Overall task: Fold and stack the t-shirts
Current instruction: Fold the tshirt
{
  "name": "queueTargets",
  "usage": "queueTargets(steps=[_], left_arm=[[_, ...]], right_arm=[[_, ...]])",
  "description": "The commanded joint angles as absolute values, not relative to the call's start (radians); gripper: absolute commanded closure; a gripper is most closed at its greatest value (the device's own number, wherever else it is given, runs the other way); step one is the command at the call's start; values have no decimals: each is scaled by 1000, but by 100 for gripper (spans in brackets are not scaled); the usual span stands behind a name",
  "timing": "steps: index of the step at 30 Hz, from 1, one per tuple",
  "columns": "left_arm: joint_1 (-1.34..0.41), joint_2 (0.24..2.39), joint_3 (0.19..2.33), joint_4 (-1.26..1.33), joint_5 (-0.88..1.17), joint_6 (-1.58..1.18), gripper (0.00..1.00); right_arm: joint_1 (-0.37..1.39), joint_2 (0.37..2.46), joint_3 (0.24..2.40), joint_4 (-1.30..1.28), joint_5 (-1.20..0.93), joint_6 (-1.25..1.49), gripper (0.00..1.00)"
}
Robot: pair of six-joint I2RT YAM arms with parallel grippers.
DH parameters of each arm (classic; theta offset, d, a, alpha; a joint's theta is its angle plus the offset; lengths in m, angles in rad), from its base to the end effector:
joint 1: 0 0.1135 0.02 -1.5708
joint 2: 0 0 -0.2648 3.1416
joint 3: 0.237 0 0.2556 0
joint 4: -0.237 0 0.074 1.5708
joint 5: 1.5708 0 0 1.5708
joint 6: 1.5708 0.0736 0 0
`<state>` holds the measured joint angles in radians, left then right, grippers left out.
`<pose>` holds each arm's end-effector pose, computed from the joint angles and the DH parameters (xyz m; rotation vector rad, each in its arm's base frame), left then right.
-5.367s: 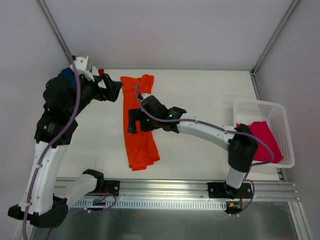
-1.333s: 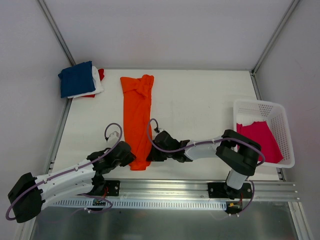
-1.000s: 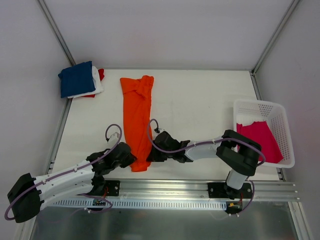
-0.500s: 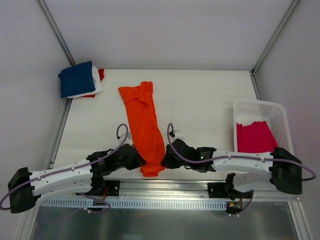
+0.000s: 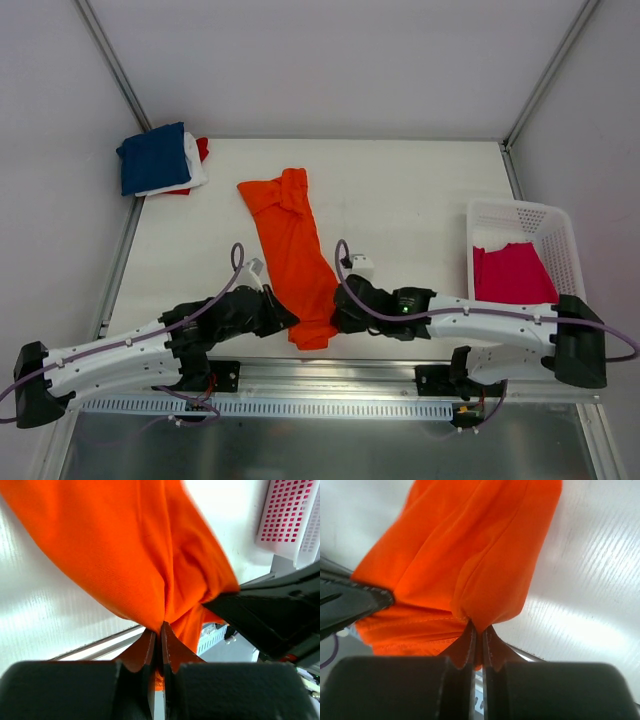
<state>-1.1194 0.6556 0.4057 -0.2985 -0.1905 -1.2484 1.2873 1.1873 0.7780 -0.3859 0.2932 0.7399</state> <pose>0.0956 -0.1653 0.1954 -0.2772 2.3380 -1.1365 0.0970 0.2570 0.2121 -0.5127 2.3653 0.6489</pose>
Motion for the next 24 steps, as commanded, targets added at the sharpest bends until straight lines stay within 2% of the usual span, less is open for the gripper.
queueTargets(steps=[1,9,15,24], left_arm=[[-1121,632,474,-422,-241,-1204,100],[-1121,670,529,-436,-327,-1172,100],[-1120,666,511,-437,-397,-1158,100],[-1100,658,509,-442,-710,-1045,100]], right_arm=[[1272,1304,886,-525,361,658,99],[1198,1547,1132,-528,318,540,99],[1160,1615,1253,-557,310,482,100],[1082,1692,1368,-595,290,422,99]])
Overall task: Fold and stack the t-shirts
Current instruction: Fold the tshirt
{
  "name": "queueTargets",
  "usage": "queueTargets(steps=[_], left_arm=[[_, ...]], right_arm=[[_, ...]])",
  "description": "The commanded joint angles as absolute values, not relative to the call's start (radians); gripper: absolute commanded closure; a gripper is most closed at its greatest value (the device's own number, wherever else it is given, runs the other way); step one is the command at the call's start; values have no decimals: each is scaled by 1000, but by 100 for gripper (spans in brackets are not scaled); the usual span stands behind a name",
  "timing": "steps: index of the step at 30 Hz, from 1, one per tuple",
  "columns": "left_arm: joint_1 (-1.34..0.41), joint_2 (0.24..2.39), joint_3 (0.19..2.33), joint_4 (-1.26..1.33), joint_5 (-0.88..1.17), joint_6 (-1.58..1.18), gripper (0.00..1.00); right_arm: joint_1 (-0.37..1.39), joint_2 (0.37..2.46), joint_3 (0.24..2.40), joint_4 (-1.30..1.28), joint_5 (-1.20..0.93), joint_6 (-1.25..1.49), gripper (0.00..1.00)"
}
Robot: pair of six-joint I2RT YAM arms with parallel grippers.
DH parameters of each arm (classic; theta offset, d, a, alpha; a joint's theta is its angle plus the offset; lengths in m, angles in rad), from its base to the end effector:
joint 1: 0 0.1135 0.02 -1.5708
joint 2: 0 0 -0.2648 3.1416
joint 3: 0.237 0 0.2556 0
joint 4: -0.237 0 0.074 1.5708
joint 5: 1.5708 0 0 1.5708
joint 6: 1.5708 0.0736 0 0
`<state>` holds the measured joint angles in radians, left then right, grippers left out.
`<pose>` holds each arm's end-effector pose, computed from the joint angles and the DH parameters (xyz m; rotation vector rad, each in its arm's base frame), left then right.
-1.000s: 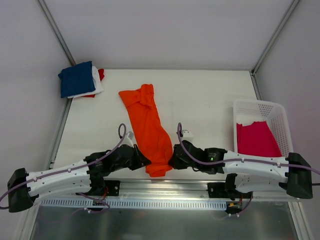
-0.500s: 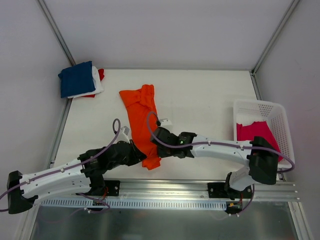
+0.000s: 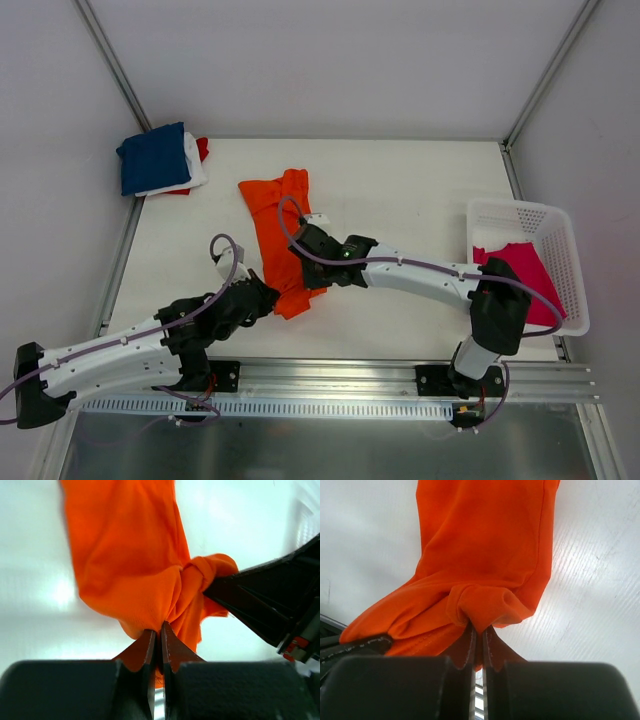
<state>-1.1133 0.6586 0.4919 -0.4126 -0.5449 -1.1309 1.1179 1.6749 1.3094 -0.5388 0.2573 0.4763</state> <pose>0.1138 -0.1448 0.2185 -0.3407 2.1283 -0.7802 0.1878 0.3432 0.2300 -0.6742 2.3800 0.3885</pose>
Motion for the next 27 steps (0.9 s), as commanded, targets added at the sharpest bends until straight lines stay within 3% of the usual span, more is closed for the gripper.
queueTargets(steps=[1,9,18,27], left_arm=[[-1097,664,515,-442,-735,-1031,100],[-1071,756,575,-442,-864,-991,100],[-967,862,560,-423,-825,-1071,100],[-822,1047,656,-321,-753,-905,100]], right_arm=[[1075,1698,1377,-600,285,410,100],[1026,1758,1445,-607,252,374,100],[988,1816,1483,-604,221,342,99],[924,1902,1552,-604,195,305,99]])
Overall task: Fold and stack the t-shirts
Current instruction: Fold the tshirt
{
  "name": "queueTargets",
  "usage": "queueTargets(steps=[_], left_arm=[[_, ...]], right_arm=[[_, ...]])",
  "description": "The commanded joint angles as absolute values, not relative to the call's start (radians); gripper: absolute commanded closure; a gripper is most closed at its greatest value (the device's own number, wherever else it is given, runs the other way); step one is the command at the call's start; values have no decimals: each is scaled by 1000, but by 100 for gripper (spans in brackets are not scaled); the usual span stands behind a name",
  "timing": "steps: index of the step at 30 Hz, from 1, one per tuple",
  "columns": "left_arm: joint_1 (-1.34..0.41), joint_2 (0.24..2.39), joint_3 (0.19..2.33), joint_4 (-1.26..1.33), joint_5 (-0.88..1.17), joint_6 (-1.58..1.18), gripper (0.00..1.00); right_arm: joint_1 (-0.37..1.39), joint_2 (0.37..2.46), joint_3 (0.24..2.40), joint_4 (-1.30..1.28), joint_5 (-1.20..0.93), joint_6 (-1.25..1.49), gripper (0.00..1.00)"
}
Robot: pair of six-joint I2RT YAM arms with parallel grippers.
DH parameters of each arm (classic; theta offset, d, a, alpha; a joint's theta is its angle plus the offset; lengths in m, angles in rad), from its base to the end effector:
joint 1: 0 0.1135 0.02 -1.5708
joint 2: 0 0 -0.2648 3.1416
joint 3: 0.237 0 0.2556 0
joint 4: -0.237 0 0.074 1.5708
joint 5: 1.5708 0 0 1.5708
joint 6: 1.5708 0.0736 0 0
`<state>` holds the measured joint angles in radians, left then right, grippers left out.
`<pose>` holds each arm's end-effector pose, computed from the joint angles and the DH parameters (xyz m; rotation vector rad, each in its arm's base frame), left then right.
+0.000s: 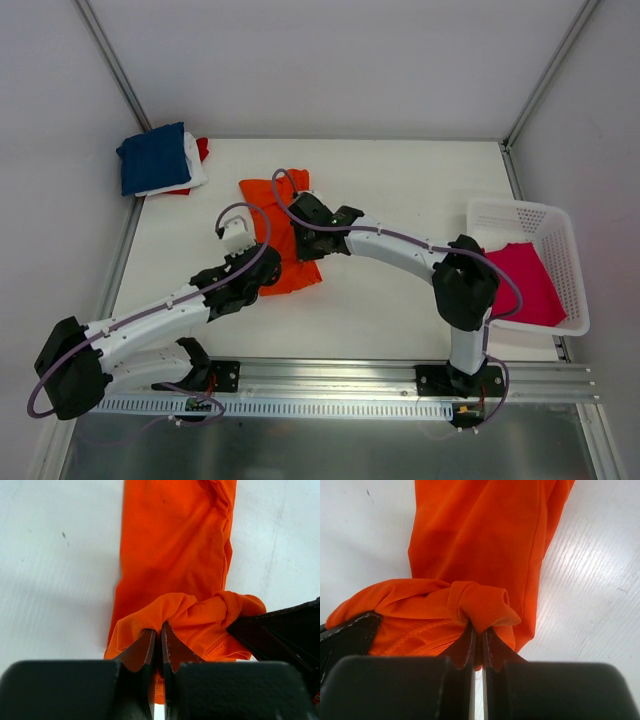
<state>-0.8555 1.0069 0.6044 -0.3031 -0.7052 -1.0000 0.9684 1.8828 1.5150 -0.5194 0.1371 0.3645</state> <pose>0.1866 -0.1420 0.2109 -0.5008 2.0416 -0.3086 0.2618 0.3630 0.2183 -0.6828 2.3970 0.4135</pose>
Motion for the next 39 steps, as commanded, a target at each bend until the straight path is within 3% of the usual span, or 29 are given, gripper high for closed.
queueTargets(steps=[1,39], left_arm=[[-819,1061,663,-313,-753,-890,100],[-736,1399,746,-146,-730,-913,100]], right_arm=[[916,1905,1557,-604,193,301,99],[793,2121,1663,-515,43,244,99]])
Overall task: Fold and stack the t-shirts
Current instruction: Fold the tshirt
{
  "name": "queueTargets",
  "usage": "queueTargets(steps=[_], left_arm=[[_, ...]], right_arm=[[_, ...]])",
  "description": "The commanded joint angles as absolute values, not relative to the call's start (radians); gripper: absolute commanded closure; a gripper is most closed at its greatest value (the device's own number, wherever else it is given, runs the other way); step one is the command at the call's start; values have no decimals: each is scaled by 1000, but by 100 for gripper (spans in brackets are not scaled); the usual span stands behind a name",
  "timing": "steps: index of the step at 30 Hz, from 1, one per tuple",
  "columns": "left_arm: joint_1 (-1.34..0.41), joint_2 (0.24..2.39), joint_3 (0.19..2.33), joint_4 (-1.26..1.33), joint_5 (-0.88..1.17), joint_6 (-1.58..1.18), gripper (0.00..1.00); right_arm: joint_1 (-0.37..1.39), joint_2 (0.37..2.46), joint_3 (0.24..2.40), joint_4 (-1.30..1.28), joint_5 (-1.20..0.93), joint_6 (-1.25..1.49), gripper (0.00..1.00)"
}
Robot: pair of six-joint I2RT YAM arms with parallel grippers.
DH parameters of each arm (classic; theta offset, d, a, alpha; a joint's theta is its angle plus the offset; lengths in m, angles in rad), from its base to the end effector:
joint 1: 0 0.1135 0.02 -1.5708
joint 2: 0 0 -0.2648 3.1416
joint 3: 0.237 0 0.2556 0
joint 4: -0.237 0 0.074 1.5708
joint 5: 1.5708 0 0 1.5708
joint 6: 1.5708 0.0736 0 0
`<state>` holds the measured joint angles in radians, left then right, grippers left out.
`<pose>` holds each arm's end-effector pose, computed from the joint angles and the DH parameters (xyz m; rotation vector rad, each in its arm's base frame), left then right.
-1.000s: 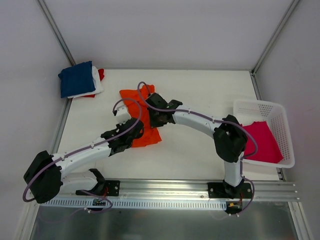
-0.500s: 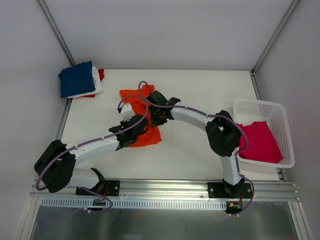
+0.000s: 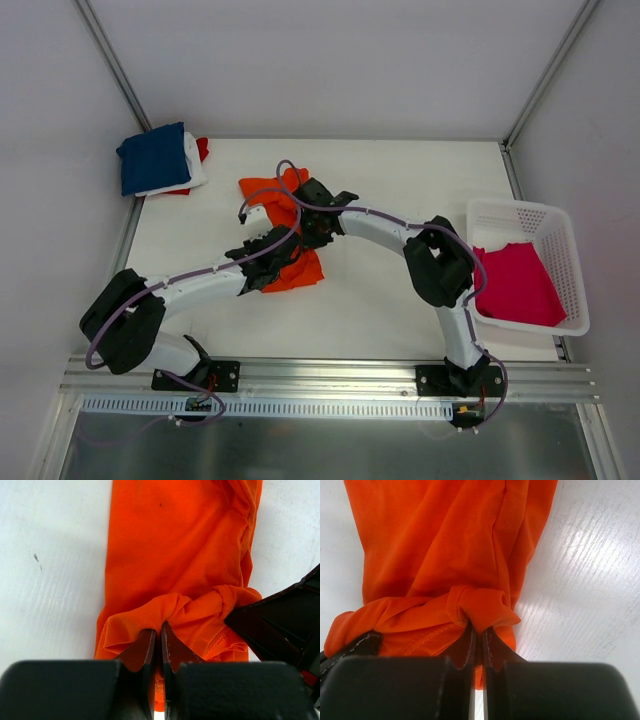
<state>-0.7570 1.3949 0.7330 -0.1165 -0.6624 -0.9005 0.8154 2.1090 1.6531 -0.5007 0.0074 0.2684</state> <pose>0.2496 -0.1735 0.1761 -0.4604 2.1124 -0.1625 0.3365 0.3566 0.1647 -0.6942 2.4858 0.4140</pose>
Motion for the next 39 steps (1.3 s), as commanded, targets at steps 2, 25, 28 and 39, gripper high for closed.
queueTargets(steps=[2,25,28,39], left_arm=[[-735,1408,744,-144,-742,-923,100],[-473,1463,793,44,-460,-790,68],[-413,1466,782,119,-327,-798,57],[-218,1666,1026,224,129,-716,17]], right_arm=[[793,2126,1663,-511,46,244,99],[749,2175,1770,-482,63,209,52],[746,2184,1782,-482,45,215,52],[746,2128,1658,-439,58,245,51]])
